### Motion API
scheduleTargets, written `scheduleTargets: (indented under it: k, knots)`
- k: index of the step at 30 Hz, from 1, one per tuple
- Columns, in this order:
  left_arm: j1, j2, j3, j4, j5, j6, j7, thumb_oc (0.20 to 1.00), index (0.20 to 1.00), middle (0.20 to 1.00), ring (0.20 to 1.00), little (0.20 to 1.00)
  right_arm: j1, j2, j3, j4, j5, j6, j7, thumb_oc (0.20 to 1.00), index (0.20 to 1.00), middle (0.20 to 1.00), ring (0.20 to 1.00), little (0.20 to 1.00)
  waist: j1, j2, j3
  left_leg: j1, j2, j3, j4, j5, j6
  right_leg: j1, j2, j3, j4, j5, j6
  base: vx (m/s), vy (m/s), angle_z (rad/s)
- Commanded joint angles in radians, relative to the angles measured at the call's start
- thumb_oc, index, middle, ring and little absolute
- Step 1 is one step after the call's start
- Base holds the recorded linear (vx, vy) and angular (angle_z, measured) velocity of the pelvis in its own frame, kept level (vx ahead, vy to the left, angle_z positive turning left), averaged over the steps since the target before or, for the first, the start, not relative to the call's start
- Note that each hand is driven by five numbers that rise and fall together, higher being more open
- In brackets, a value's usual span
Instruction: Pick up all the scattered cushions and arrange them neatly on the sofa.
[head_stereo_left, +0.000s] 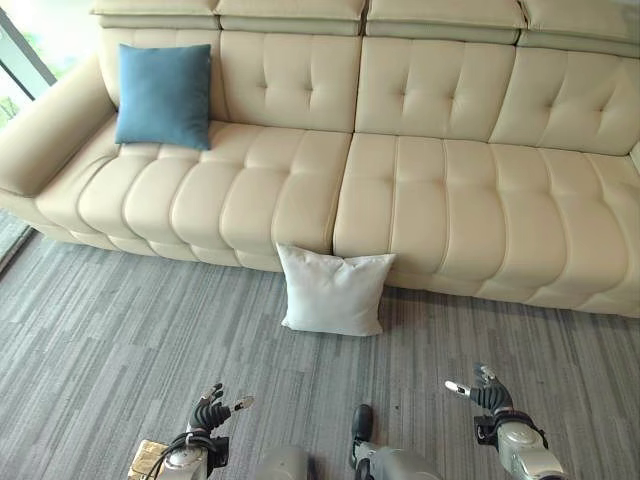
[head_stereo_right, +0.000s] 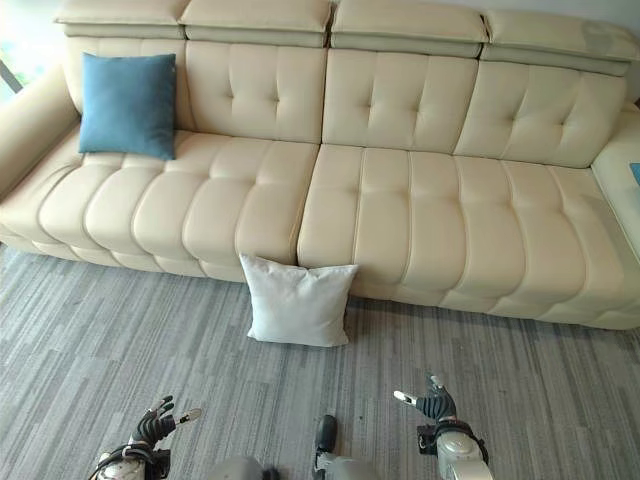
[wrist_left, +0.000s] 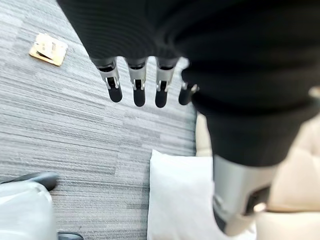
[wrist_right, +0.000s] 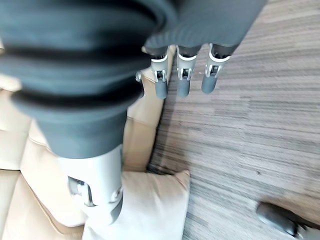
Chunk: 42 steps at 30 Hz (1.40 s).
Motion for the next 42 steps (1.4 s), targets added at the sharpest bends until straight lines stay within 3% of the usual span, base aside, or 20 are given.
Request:
scheduleTargets:
  k: [1,3,5,10,16,21,24,31,35,36,39,40,42]
  knots:
    - [0.011,0.039,-0.025,-0.031,0.036,-0.026,0.003,1.0,1.0,1.0,1.0,1.0,0.021,-0.04,-0.017,-0.006,0.023,-0.02,-0.017,1.0,1.0,1.0,1.0,1.0,0.007,0.009,-0.023,-0.038,0.0,0.008,-0.028,0.13,0.003,0.017,-0.039,0.051,0.131,-0.165,0.154,0.21,0.113,-0.08]
    - [0.016,0.043,-0.025,-0.042,0.034,-0.026,0.015,1.0,1.0,1.0,1.0,1.0,0.029,-0.035,-0.02,-0.001,0.017,-0.016,-0.03,1.0,1.0,1.0,1.0,1.0,0.03,0.014,-0.019,-0.113,0.019,-0.014,-0.09,0.214,-0.019,0.071,-0.033,0.082,0.133,-0.194,0.158,0.33,0.228,-0.16]
    - [0.018,0.044,-0.025,-0.041,0.034,-0.023,0.012,1.0,1.0,1.0,1.0,1.0,0.032,-0.033,-0.021,0.0,0.011,-0.011,-0.027,1.0,1.0,1.0,1.0,1.0,0.033,0.019,-0.025,-0.094,0.023,-0.015,-0.116,0.22,-0.017,0.078,-0.032,0.093,0.142,-0.202,0.163,0.22,0.202,-0.26]
    - [0.011,0.051,-0.019,-0.018,0.05,-0.02,0.007,1.0,1.0,1.0,1.0,1.0,0.036,-0.012,-0.035,0.015,-0.002,-0.004,-0.019,1.0,1.0,1.0,1.0,1.0,0.026,0.017,-0.054,-0.056,0.005,0.0,-0.093,0.187,0.016,0.083,-0.086,0.105,0.224,-0.21,0.198,0.22,0.268,-0.4]
    - [-0.007,0.093,0.01,-0.02,0.045,-0.025,0.033,1.0,1.0,1.0,1.0,1.0,0.016,0.009,-0.023,-0.01,0.005,-0.007,-0.019,1.0,1.0,1.0,1.0,1.0,0.028,0.023,-0.045,0.019,-0.012,0.036,-0.095,0.124,0.061,-0.034,-0.143,0.106,0.443,-0.122,0.237,0.11,0.193,-0.13]
    - [-0.009,0.102,0.036,0.005,0.02,-0.029,0.048,1.0,1.0,1.0,1.0,1.0,-0.017,-0.001,-0.001,-0.009,-0.007,-0.003,-0.025,1.0,1.0,1.0,1.0,1.0,0.026,0.035,-0.029,0.073,-0.015,0.044,-0.108,0.098,0.064,-0.122,-0.16,0.015,0.355,-0.122,0.213,0.1,0.04,-0.19]
    - [0.007,0.098,0.054,0.009,0.015,-0.039,0.053,1.0,1.0,1.0,1.0,1.0,-0.001,-0.01,-0.013,-0.024,0.002,-0.007,-0.022,1.0,1.0,1.0,1.0,1.0,0.021,0.024,-0.029,0.088,-0.034,0.035,-0.082,0.073,0.063,-0.07,-0.159,0.027,0.262,-0.117,0.223,0.09,-0.023,0.07]
    - [0.011,0.105,0.089,0.031,0.001,-0.037,0.061,1.0,1.0,1.0,1.0,1.0,-0.008,-0.052,-0.004,-0.03,-0.031,0.001,-0.025,1.0,1.0,1.0,1.0,1.0,0.033,0.016,-0.04,0.092,-0.028,0.02,-0.084,0.069,0.054,-0.054,-0.133,0.031,0.251,-0.134,0.208,0.07,-0.077,0.07]
    - [-0.041,0.131,0.074,0.029,-0.011,-0.045,0.078,1.0,1.0,1.0,1.0,1.0,-0.046,-0.097,0.024,-0.04,-0.069,0.002,-0.038,1.0,1.0,1.0,1.0,1.0,0.035,0.012,0.01,0.008,-0.022,0.003,-0.025,0.065,0.052,-0.128,-0.131,0.026,0.304,-0.151,0.192,-0.15,-0.077,0.12]
    - [-0.092,0.149,0.059,0.035,-0.033,-0.056,0.097,1.0,1.0,1.0,1.0,1.0,-0.086,-0.123,0.04,-0.033,-0.072,0.0,-0.053,1.0,1.0,1.0,1.0,1.0,0.034,0.011,0.048,-0.073,-0.017,-0.007,0.027,0.064,0.051,-0.2,-0.135,0.024,0.359,-0.158,0.183,-0.27,-0.086,0.19]
    - [-0.173,0.171,0.04,0.063,-0.081,-0.073,0.127,1.0,1.0,1.0,1.0,1.0,-0.161,-0.142,0.063,-0.001,-0.054,-0.004,-0.078,1.0,1.0,1.0,1.0,1.0,0.033,0.009,0.078,-0.191,-0.012,-0.02,0.091,0.069,0.048,-0.309,-0.143,0.023,0.427,-0.17,0.171,-0.17,-0.069,0.11]
    - [-0.197,0.175,0.034,0.074,-0.098,-0.078,0.135,1.0,1.0,1.0,1.0,1.0,-0.187,-0.148,0.071,0.013,-0.042,-0.001,-0.088,1.0,1.0,1.0,1.0,1.0,0.034,0.008,0.08,-0.217,-0.013,-0.032,0.12,0.039,0.043,-0.332,-0.144,0.031,0.457,-0.203,0.175,-0.03,-0.048,0.07]
    - [-0.246,0.179,0.021,0.079,-0.14,-0.089,0.156,1.0,1.0,1.0,1.0,1.0,-0.247,-0.157,0.078,0.041,-0.015,-0.004,-0.111,1.0,1.0,1.0,1.0,1.0,0.032,0.008,0.099,-0.293,-0.009,-0.034,0.163,0.038,0.043,-0.414,-0.148,0.033,0.51,-0.213,0.169,-0.09,-0.034,0.07]
